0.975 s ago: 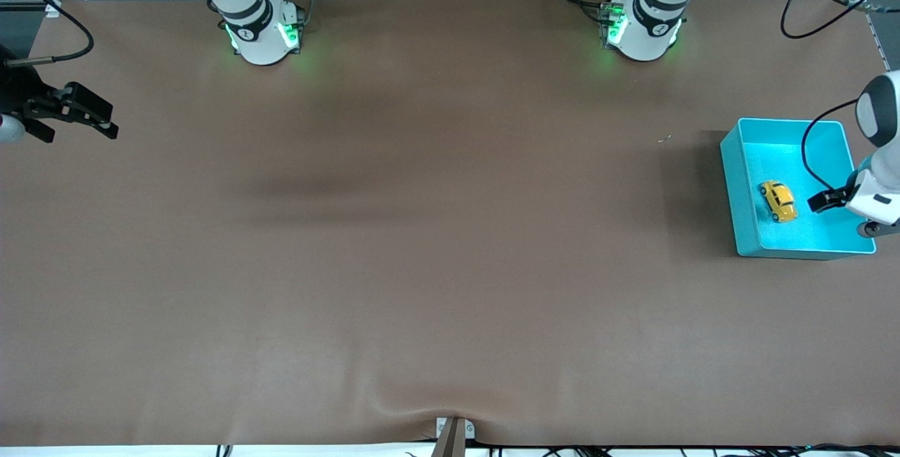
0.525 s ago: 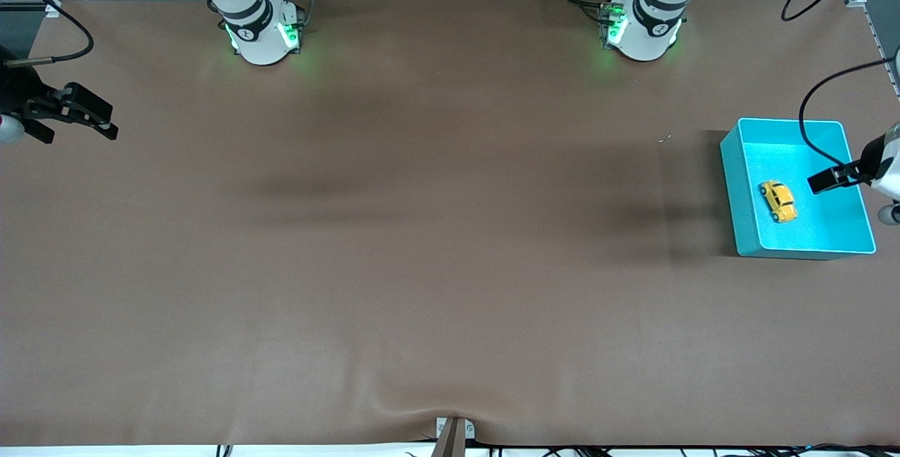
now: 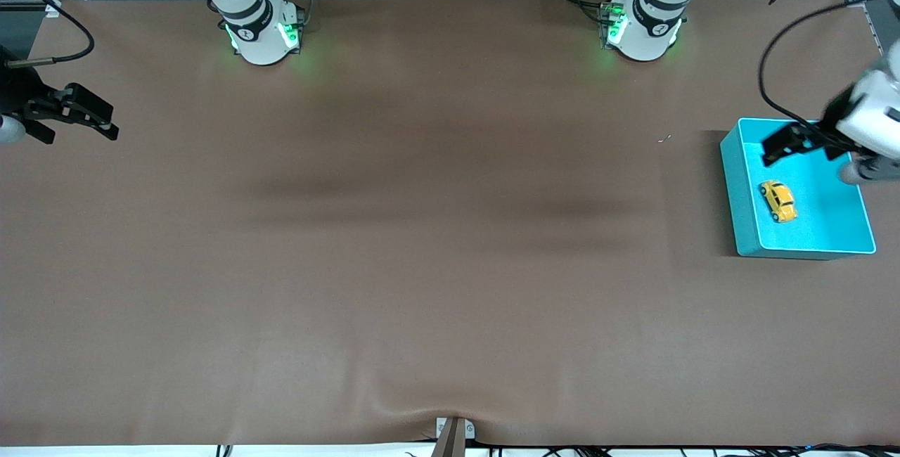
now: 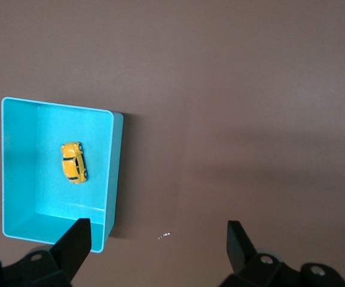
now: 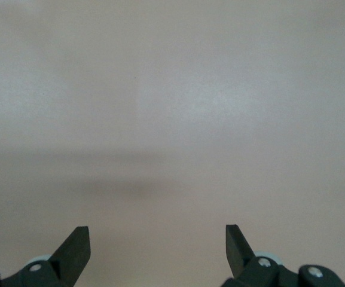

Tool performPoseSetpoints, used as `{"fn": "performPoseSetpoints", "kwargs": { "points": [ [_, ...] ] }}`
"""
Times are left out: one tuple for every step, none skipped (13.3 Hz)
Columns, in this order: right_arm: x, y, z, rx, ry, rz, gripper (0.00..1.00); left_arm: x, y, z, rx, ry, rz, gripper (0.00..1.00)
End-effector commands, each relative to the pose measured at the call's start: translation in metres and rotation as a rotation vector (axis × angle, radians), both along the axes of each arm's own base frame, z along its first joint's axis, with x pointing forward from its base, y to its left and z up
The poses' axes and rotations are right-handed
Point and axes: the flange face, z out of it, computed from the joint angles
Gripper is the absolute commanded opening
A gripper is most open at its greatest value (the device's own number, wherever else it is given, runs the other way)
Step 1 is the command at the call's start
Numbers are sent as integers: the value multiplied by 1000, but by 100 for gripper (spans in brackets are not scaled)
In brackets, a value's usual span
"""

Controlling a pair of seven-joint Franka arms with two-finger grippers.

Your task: Wind and store yellow beetle car

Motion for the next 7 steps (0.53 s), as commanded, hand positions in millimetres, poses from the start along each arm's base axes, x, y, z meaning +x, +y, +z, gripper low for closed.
{"fn": "performPoseSetpoints", "kwargs": {
  "points": [
    [1,2,0,3,-4,2,100,-12,-32,12,-4,9,-38,100],
    [1,2,0,3,-8,2,100,-13,-38,17,-8,1,-50,100],
    [2,1,-1,2,-6,0,100,-16,-49,21,-9,-7,-70,100],
    [3,1,-2,2,-4,0,100,-18,-55,21,-8,-7,-81,100],
    [2,1,-1,2,-6,-1,100,-21,-61,23,-9,-7,-93,100],
    [3,1,-2,2,-4,-1,100,-26,-62,27,-6,2,-95,100],
    [2,0,-2,2,-4,-3,100,-30,-65,27,-3,17,-103,100]
  ]
}}
